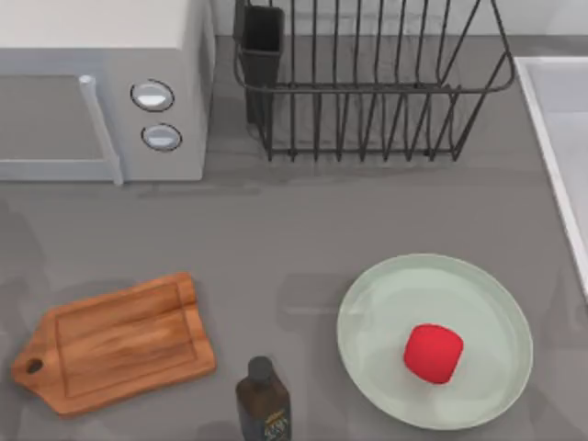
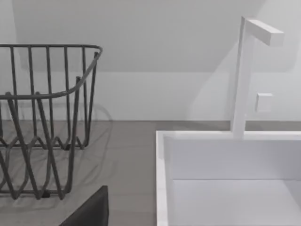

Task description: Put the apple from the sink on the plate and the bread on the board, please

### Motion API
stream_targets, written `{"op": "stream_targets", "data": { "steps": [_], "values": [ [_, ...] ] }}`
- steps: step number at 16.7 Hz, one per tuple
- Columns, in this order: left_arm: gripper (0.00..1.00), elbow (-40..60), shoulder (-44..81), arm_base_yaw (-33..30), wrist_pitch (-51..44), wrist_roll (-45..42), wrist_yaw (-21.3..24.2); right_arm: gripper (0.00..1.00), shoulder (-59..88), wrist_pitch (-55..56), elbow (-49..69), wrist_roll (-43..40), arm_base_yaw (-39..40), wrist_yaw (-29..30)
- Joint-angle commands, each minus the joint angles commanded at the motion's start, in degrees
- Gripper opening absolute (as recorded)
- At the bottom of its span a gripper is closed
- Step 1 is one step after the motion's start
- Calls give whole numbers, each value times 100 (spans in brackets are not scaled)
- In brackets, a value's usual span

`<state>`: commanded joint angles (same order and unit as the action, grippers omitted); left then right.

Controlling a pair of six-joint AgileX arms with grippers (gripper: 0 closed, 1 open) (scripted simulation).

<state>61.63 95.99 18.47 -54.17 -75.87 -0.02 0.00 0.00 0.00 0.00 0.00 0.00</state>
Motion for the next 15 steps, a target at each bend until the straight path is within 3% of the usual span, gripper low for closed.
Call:
{"op": "stream_targets", "data": {
  "steps": [8,15],
  "values": [
    [100,18,191,13,15,-115,-1,100,0,0,0,0,0,0],
    [100,-687,869,41,1448,-149,2,100,0,0,0,0,0,0]
  ]
}}
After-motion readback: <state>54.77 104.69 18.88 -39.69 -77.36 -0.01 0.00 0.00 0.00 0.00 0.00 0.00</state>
